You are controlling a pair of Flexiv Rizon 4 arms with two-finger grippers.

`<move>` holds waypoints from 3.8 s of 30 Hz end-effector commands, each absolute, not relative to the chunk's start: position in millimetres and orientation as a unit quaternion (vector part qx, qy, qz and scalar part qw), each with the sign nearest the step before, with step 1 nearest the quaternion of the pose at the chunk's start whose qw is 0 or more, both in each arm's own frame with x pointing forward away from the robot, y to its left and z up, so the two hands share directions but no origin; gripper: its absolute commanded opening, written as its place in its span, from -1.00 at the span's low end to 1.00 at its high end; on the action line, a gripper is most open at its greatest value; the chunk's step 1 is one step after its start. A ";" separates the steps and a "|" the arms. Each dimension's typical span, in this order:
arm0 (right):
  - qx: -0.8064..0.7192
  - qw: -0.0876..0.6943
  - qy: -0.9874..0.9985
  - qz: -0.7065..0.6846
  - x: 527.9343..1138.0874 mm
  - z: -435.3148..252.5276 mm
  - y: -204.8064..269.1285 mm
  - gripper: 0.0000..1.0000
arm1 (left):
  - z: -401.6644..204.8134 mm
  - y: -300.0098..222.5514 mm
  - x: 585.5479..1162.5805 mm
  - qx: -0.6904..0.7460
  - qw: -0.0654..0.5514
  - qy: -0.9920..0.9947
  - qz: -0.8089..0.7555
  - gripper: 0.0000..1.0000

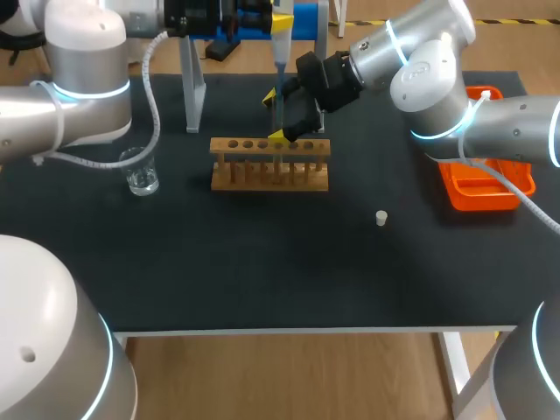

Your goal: Invert the test tube, pick up the pipette, mount the tip to pipette, aspirate from beaker and dispense into the tube, eject the tip, return the pipette, and cap with the stopper.

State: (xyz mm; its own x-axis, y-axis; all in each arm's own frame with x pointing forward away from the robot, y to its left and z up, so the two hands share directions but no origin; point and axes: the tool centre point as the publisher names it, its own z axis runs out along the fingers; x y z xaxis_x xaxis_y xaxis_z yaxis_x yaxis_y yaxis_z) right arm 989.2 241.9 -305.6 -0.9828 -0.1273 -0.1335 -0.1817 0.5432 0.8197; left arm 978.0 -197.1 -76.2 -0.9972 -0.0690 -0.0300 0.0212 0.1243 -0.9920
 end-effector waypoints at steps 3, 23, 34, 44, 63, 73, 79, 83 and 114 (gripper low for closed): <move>-0.088 0.028 0.878 0.469 989.9 -305.6 241.5 1.00 | -78.3 -197.4 977.4 -0.018 0.037 0.747 -0.664 -1.00; -0.088 0.028 0.878 0.469 989.9 -305.6 241.5 1.00 | -79.2 -196.0 978.1 -0.020 0.035 0.747 -0.664 -1.00; -0.088 0.028 0.878 0.469 989.9 -305.6 241.5 1.00 | -79.2 -196.0 978.1 -0.020 0.035 0.747 -0.664 -1.00; -0.083 0.036 0.878 0.470 990.1 -301.1 235.2 1.00 | -79.2 -196.0 978.1 -0.020 0.035 0.747 -0.664 -1.00; -0.087 0.061 0.870 0.482 969.2 -262.1 176.2 1.00 | -79.2 -196.0 978.1 -0.020 0.035 0.747 -0.664 -1.00; -0.078 0.117 0.850 0.508 963.9 -208.9 131.5 1.00 | -79.2 -196.0 978.1 -0.020 0.035 0.747 -0.664 -1.00; -0.075 0.160 0.827 0.534 963.8 -159.7 120.2 1.00 | -79.2 -196.0 978.1 -0.020 0.035 0.747 -0.664 -1.00; -0.075 0.173 0.814 0.550 962.1 -140.2 116.3 1.00 | -79.2 -196.0 978.1 -0.020 0.035 0.747 -0.664 -1.00; -0.025 0.175 0.823 0.540 963.5 -60.3 104.0 1.00 | -79.2 -196.0 978.1 -0.020 0.035 0.747 -0.664 -1.00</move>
State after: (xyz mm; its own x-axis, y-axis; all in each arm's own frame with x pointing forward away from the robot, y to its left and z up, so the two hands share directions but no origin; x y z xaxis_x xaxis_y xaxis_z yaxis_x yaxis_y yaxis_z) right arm 966.0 106.9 -77.1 -0.9317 0.1552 -0.3283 -0.2486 0.3862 0.8883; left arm 978.6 -196.2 -78.8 -0.9969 -0.0749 -0.0241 0.0149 0.1212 -0.9925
